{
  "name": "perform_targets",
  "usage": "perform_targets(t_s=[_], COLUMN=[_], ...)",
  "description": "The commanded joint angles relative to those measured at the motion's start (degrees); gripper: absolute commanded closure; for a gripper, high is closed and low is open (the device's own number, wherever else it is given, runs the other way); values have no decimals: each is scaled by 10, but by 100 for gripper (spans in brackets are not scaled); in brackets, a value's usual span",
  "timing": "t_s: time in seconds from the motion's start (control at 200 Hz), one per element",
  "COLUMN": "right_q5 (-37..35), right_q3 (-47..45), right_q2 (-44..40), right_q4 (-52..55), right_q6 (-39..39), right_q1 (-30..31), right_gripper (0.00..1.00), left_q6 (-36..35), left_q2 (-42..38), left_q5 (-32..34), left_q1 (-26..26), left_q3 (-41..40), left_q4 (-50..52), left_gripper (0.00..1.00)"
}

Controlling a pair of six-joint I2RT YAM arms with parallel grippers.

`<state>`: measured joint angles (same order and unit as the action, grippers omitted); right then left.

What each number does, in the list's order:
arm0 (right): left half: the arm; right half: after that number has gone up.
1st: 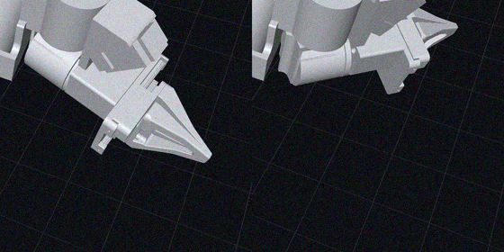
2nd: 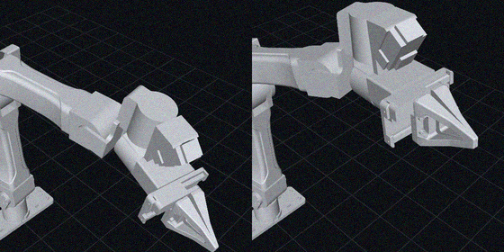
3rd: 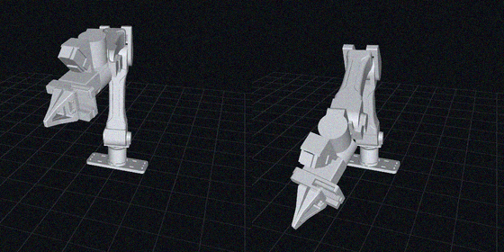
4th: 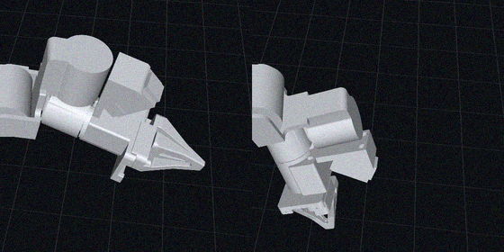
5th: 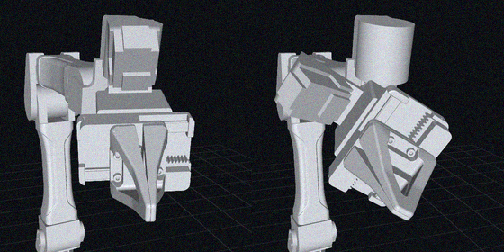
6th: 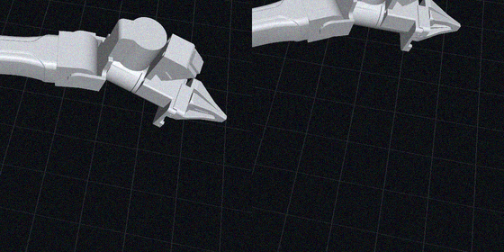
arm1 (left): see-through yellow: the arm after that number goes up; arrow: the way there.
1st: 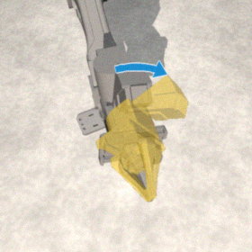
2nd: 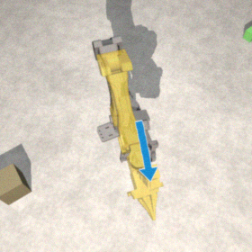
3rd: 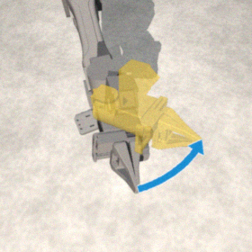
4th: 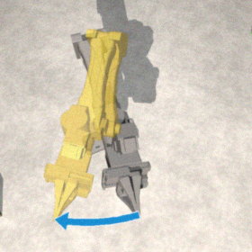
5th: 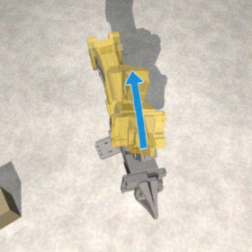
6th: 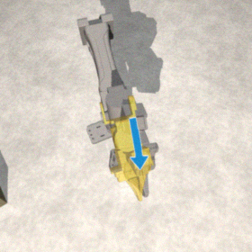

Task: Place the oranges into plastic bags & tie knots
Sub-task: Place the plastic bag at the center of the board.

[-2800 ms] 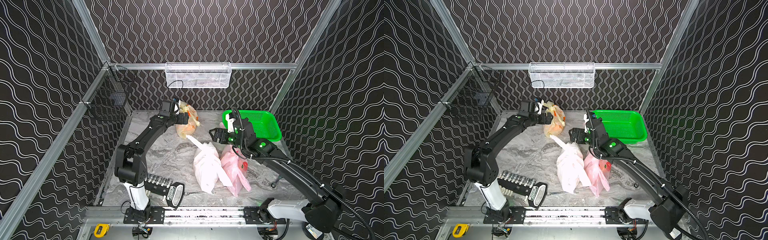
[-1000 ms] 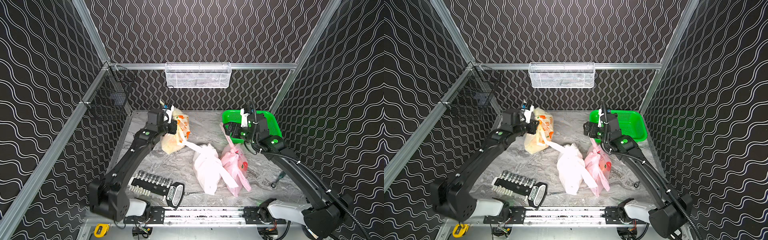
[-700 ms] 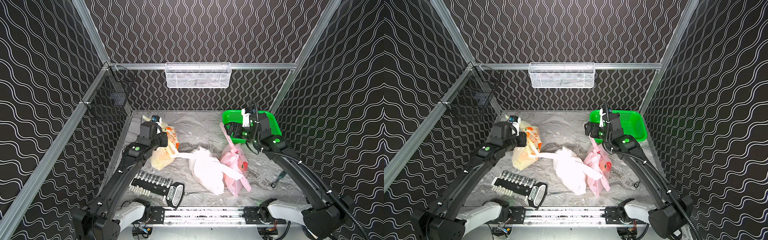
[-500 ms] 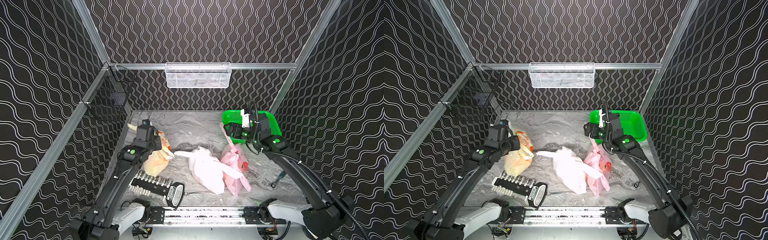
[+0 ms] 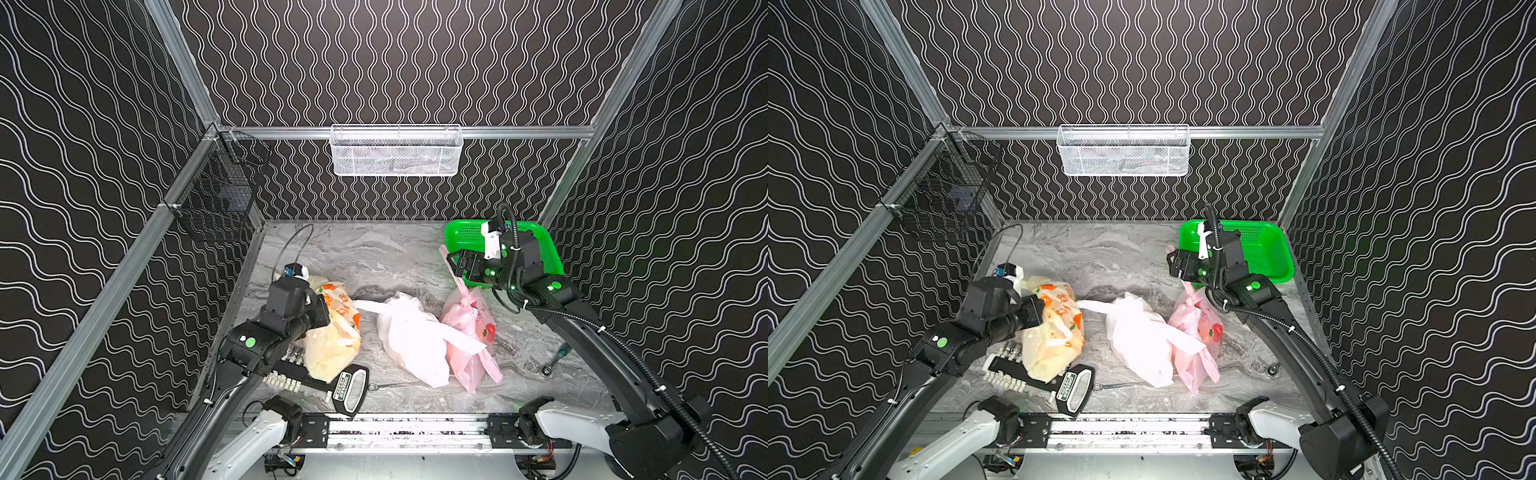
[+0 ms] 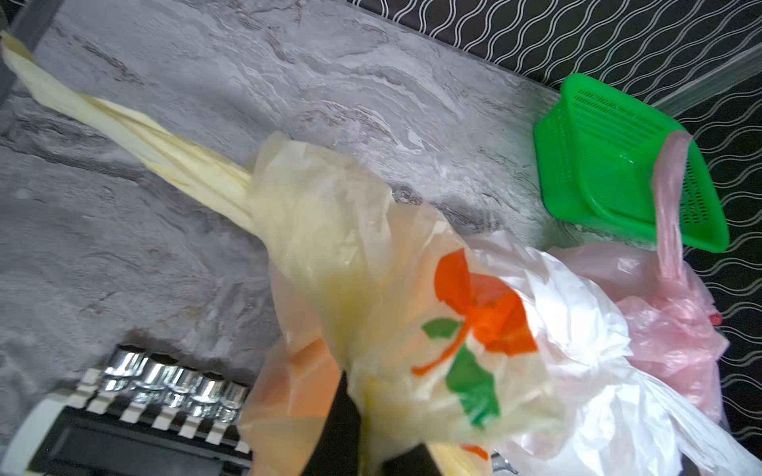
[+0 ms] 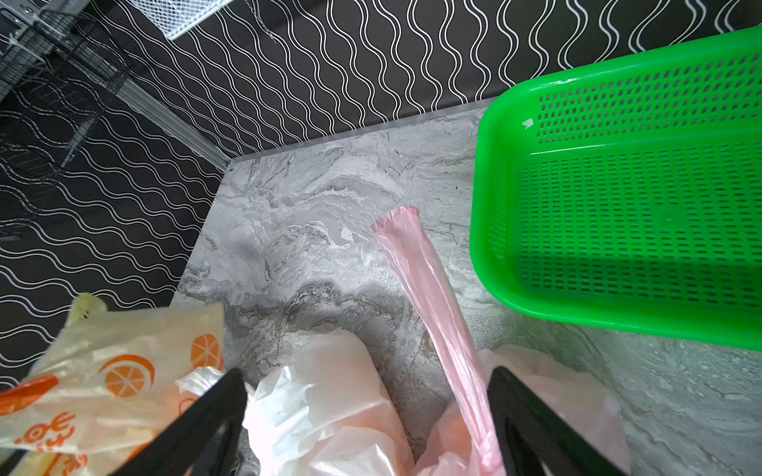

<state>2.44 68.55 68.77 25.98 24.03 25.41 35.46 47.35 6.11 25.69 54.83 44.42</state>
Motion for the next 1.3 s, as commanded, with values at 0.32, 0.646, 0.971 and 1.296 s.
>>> perform_targets(t_s=[0.32, 0.646, 0.971, 1.296], right_q5=[-33, -156, -216, -366], right_q3=[-23, -55, -46, -126], right_q2=[-34, -95, -76, -136], right_q4=[-11, -2, 13, -104], right_q6=[14, -4, -21, -106], right_q1=[0, 0, -18, -42], right_gripper=[7, 2, 0, 0], left_q6=[7, -93, -101, -180], left_q2=[210, 159, 158, 65], left_q5=[-42, -41, -146, 84], left_q1=[76, 38, 6, -37], left_q3=[0, -17, -134, -54], left_q4=[-318, -274, -373, -263], left_gripper=[91, 91, 38, 1])
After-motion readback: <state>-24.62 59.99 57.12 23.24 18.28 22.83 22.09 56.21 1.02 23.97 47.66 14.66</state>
